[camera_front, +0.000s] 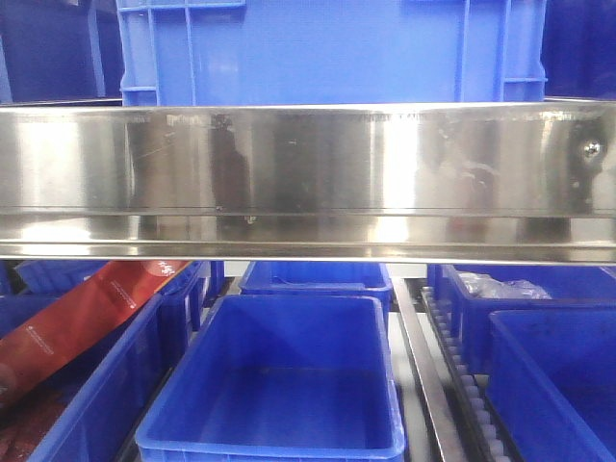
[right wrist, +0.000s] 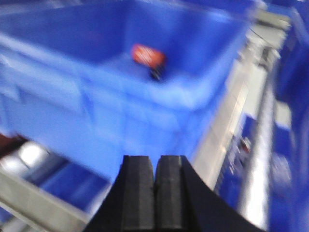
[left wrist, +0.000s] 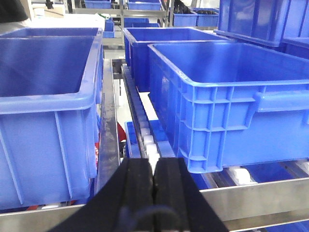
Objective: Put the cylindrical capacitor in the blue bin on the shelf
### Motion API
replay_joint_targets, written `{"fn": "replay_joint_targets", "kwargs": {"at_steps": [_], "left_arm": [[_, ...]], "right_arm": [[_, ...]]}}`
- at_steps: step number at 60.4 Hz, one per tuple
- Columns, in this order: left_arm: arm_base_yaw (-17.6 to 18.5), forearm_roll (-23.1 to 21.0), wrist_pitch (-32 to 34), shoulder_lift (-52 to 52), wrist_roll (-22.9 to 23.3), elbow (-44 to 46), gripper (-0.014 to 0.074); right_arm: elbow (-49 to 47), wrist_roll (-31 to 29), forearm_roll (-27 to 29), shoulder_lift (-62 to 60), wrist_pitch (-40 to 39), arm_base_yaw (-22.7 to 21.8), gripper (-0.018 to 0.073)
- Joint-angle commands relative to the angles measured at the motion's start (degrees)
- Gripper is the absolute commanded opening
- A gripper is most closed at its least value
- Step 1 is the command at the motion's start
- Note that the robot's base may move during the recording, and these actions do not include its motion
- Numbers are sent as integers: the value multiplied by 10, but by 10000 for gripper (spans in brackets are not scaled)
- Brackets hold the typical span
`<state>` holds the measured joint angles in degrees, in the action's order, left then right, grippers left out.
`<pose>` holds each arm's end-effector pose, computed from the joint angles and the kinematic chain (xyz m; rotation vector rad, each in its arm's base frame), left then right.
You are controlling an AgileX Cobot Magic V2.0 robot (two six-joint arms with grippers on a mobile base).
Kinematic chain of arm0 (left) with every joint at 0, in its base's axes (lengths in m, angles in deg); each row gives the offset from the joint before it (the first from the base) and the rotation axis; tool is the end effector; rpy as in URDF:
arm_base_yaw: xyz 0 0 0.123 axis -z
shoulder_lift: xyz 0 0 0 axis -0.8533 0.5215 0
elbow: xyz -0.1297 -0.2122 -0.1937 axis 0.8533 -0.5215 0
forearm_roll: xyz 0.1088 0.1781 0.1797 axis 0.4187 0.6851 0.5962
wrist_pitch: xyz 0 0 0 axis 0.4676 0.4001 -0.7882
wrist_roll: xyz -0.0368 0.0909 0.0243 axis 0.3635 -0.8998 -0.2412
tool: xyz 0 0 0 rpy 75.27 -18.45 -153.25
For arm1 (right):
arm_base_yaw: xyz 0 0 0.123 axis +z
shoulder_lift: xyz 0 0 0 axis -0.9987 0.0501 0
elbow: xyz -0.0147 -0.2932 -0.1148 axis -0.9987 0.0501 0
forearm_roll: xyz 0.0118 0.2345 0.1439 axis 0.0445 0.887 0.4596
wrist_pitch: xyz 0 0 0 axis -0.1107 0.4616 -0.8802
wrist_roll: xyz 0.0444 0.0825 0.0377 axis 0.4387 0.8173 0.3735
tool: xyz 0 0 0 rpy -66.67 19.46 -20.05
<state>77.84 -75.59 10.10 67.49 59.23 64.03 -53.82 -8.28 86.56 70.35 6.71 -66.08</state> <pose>0.0435 -0.0108 0.4290 0.2318 1.7226 -0.2376 0.1427 0.0589 0.3983 -0.4078 1.8746 0.2602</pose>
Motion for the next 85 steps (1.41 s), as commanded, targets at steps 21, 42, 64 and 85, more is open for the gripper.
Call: {"fn": "replay_joint_targets", "kwargs": {"at_steps": [21,42,64,85], "left_arm": [[-2,-1,14,-2,4,-18,-111],[-2,-1,14,-2,4,-20,-111],[-2,-1,14,-2,4,-20,-111],[-2,-1,14,-2,4,-20,-111]], "right_arm": [[153,7,-17,-268,18,-103,-151],[153,7,-17,-378,21,-103,-151],[153,7,-17,-379,21,-103,-151],[153,7,-17,-379,21,-103,-151]]}}
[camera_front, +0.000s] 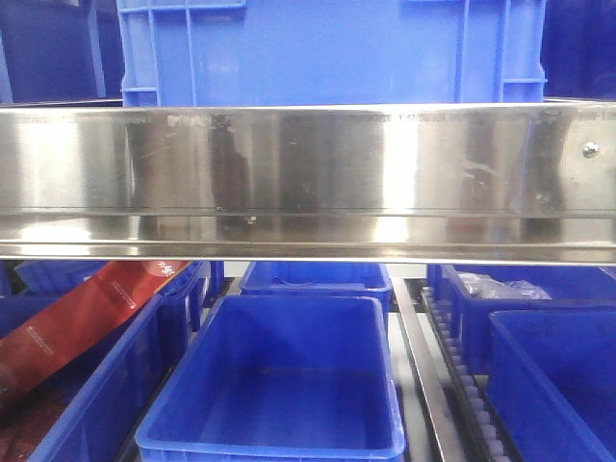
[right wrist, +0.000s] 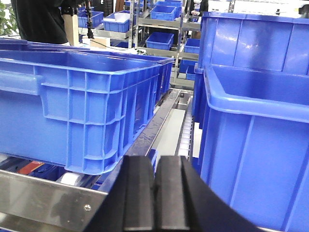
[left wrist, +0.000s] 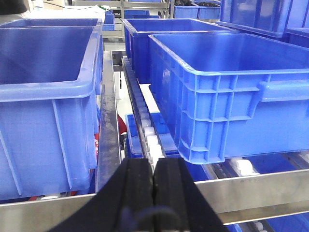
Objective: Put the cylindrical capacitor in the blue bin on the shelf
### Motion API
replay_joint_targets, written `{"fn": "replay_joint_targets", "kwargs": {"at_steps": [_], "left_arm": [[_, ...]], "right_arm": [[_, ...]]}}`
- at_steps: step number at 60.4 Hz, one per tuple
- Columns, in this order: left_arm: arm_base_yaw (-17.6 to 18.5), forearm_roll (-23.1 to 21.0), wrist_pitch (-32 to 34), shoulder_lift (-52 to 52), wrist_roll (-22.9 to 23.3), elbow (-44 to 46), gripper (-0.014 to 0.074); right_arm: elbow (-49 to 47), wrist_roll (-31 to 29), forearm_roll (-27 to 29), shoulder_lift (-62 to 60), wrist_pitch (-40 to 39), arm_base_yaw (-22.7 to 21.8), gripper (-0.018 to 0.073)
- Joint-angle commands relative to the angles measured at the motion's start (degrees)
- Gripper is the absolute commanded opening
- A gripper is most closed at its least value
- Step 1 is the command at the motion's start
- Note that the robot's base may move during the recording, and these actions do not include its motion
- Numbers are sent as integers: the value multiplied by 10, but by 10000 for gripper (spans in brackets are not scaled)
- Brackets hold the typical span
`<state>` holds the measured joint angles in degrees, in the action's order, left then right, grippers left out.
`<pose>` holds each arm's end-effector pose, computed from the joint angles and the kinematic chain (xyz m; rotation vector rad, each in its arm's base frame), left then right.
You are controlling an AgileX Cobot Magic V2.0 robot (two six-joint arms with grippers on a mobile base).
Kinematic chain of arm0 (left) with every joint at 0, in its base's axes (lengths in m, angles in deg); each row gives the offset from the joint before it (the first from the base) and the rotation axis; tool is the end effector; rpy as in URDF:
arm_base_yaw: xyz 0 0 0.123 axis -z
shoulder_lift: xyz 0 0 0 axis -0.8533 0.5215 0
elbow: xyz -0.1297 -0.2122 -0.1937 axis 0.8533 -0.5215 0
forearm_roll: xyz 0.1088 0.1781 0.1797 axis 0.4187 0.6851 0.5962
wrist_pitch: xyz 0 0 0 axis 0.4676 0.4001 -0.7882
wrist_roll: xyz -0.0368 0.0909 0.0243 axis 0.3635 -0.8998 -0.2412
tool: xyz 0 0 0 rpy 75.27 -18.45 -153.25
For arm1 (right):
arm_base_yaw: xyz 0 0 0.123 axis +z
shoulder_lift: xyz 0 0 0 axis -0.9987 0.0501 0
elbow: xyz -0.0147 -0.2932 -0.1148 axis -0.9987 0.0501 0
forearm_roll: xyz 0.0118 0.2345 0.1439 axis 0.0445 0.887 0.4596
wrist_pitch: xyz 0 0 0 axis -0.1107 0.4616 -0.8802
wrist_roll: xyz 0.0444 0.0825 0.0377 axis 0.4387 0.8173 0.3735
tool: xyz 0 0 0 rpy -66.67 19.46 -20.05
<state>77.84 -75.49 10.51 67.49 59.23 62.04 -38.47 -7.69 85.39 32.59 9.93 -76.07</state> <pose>0.0484 -0.0125 0.4186 0.2371 1.7496 -0.2319 0.0098 0.0049 0.3510 -0.2093 1.5635 0.1405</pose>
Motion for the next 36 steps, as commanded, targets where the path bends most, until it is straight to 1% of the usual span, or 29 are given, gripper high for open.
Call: {"fn": "replay_joint_targets", "kwargs": {"at_steps": [1,5,14,17,21,29,32,36], "left_arm": [[-2,-2,10,-2,4,0,-111],[-2,-2,10,-2,4,0,-111],[-2,18,10,-5,4,0,-111],[-8,32,10,-7,4,-1,-111],[-25,32,7,-14,4,-3,-111],[-76,28,23,-49,4,-39,-111],[-96,13,41,-67,4,-66,-111],[-120,-1,85,-96,0,-116,-111]], "right_arm": [[0,1,-6,-2,-11,-3,-151],[0,1,-6,-2,-11,-3,-151],[0,1,-6,-2,-11,-3,-151],[0,1,-5,-1,-11,-3,-151],[0,1,-5,-1,-11,-3,-151],[0,1,-5,-1,-11,-3,-151],[0,1,-5,-1,-11,-3,-151],[0,1,-5,-1,-11,-3,-151]]}}
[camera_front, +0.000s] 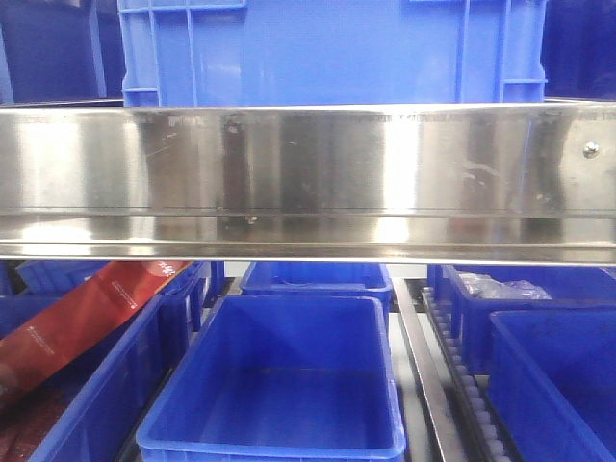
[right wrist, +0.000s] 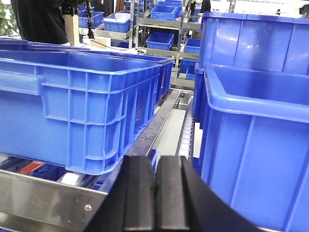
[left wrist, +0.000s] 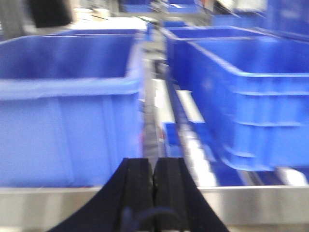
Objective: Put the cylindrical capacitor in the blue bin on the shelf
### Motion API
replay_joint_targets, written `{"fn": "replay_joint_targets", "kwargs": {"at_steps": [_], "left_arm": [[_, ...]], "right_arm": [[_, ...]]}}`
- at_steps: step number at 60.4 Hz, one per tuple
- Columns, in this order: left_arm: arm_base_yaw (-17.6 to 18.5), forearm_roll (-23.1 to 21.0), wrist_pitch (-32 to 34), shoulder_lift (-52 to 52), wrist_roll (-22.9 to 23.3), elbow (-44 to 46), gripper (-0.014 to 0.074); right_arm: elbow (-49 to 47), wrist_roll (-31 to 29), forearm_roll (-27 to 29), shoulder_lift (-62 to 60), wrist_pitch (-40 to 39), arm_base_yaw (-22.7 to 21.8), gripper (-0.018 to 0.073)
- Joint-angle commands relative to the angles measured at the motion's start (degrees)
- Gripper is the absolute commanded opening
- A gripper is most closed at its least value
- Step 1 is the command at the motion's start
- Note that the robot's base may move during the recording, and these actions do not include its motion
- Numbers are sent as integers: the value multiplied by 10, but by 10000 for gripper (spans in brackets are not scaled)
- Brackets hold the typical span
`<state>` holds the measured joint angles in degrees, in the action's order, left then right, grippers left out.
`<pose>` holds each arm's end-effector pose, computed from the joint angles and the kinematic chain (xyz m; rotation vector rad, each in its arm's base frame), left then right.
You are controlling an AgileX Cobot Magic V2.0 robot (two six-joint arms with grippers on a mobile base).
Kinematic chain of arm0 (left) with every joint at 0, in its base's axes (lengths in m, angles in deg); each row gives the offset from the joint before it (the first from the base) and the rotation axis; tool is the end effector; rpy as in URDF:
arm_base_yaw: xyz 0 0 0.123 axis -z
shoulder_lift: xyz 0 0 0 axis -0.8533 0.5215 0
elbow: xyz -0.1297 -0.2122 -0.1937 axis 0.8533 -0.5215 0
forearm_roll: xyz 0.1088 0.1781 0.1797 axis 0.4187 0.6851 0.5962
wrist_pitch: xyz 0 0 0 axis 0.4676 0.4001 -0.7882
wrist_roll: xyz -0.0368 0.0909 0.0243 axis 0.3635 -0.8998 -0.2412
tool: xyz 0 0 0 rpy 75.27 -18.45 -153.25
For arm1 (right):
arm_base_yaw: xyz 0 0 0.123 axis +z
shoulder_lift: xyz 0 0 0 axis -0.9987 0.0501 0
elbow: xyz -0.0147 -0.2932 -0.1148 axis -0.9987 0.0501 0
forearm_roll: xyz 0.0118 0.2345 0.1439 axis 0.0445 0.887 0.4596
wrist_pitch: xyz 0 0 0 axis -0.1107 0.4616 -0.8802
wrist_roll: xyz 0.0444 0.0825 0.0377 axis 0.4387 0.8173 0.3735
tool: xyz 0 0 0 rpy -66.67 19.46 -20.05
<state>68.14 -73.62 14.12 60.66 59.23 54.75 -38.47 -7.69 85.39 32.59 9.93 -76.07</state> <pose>0.0358 0.0000 0.3887 0.0946 1.7015 -0.0780 0.0098 0.0049 0.3510 -0.2093 1.5635 0.1405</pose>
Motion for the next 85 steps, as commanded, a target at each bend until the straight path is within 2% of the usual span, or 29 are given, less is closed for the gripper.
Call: {"fn": "replay_joint_targets", "kwargs": {"at_steps": [1,9,22,29,32,37,85], "left_arm": [[-29,-21,61,-36,0,-60,-111],[-54,-29,141,-83,0,-169,-111],[-54,-29,319,-155,0,-369,-111],[-54,-43,389,-157,0,-414,-111],[-54,-48,339,-157,0,-414,-111],[-54,-48,329,-157,0,-414,-111],[-52,-48,337,-157,0,-414,-111]], "right_arm": [[0,1,-5,-1,-11,-3,-151],[0,1,-5,-1,-11,-3,-151],[0,1,-5,-1,-11,-3,-151],[0,1,-5,-1,-11,-3,-151],[0,1,-5,-1,-11,-3,-151],[0,1,-5,-1,-11,-3,-151],[0,1,-5,-1,-11,-3,-151]]}}
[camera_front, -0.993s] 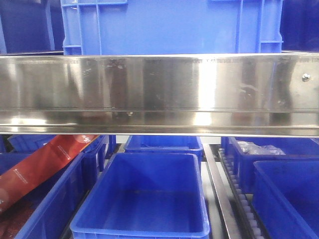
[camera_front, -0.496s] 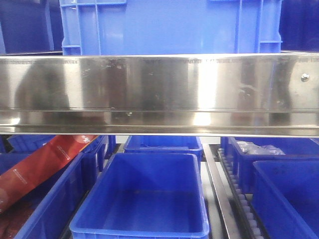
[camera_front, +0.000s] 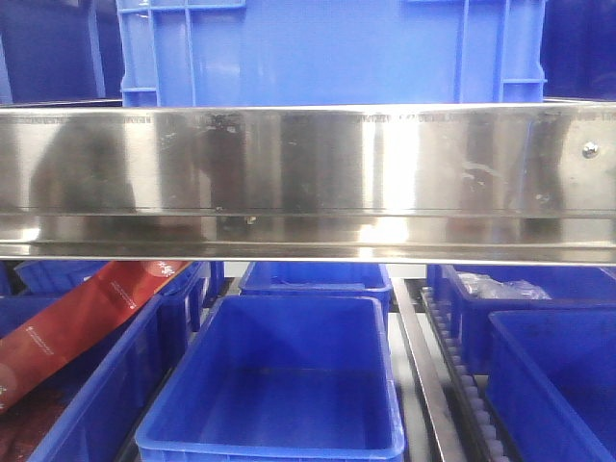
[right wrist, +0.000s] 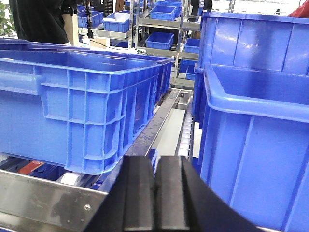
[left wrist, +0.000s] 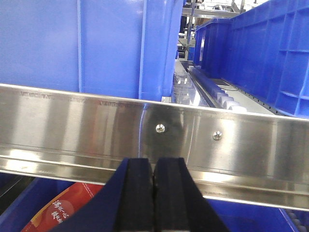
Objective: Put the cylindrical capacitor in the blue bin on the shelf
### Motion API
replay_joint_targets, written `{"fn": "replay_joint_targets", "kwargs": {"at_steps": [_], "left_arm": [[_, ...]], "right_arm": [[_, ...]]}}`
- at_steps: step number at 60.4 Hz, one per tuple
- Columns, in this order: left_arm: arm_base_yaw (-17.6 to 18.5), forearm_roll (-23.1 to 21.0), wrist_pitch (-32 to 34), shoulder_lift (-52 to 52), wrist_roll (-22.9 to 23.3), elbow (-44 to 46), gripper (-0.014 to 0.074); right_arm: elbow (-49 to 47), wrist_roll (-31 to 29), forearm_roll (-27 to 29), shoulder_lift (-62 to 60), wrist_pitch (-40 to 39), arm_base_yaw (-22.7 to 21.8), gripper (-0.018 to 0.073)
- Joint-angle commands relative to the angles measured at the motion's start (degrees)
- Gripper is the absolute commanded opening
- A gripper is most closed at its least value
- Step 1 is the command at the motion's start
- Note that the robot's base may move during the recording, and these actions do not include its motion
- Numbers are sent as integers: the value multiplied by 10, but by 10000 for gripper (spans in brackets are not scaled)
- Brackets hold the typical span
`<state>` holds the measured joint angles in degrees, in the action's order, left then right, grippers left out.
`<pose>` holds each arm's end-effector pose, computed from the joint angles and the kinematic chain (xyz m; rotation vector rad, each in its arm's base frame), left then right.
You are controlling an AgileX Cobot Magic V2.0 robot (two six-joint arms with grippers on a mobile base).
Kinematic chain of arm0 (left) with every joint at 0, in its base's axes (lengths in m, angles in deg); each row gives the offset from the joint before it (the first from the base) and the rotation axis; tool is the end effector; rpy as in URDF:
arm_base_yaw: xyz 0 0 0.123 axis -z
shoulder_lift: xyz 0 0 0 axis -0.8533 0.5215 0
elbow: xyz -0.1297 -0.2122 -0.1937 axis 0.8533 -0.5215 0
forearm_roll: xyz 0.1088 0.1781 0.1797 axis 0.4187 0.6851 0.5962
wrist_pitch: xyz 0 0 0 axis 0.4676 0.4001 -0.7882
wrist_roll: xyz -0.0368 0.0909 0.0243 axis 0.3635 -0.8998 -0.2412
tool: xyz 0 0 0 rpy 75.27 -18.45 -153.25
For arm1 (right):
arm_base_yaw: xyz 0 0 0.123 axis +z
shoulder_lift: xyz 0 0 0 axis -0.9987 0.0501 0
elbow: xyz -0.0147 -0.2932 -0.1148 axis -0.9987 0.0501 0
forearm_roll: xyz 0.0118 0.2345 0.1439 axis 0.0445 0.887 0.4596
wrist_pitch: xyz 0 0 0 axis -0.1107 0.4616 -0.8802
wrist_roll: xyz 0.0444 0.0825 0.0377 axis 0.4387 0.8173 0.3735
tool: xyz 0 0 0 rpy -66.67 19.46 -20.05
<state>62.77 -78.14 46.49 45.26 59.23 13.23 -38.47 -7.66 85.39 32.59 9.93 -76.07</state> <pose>0.0604 -0.0042 0.2022 0.0067 1.5978 -0.1049 0.0098 0.0049 0.3510 -0.2089 1.5636 0.1409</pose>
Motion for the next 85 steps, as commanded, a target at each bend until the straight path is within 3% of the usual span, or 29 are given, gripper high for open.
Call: {"fn": "replay_joint_targets", "kwargs": {"at_steps": [1,22,34,47,60,63,85], "left_arm": [[2,-2,13,-3,0,1,-111],[2,-2,13,-3,0,1,-111],[2,-2,13,-3,0,1,-111],[2,-2,13,-3,0,1,-111],[2,-2,13,-3,0,1,-111],[2,-2,13,-3,0,1,-111],[2,-2,13,-3,0,1,-111]], "right_arm": [[0,1,-5,-1,-11,-3,-151],[8,1,-6,-1,-23,-10,-151],[87,1,2,-5,-129,-107,-151],[212,1,30,-42,-205,-160,-151],[324,1,30,-42,-314,-159,-151],[324,1,28,-42,-280,-159,-151],[324,1,24,-42,-285,-159,-151]]}}
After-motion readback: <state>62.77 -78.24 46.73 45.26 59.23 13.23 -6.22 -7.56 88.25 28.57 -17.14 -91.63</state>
